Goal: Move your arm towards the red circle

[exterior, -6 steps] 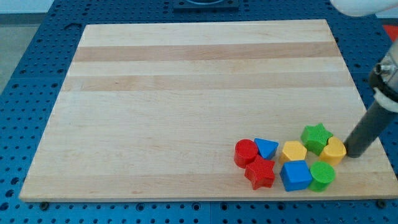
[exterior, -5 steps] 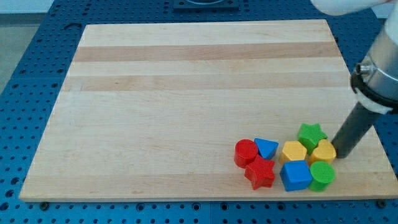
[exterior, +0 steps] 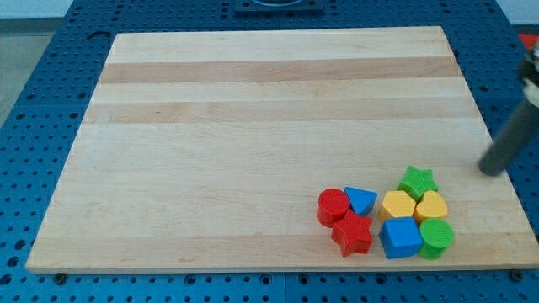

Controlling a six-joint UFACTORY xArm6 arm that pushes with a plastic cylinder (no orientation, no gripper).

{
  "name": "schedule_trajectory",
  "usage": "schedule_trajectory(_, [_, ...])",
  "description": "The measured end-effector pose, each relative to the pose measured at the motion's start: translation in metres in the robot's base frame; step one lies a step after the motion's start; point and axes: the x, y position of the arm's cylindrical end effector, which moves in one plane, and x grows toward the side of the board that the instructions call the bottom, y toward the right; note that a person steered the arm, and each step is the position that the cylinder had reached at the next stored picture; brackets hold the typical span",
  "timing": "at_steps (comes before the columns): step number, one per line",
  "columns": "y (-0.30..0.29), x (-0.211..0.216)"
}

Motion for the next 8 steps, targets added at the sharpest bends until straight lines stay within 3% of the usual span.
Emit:
schedule_trajectory(2, [-0.121, -0.025])
schedule_trajectory(6, [-0.211, -0.023])
schedule_trajectory(8, [-0.346, -0.005])
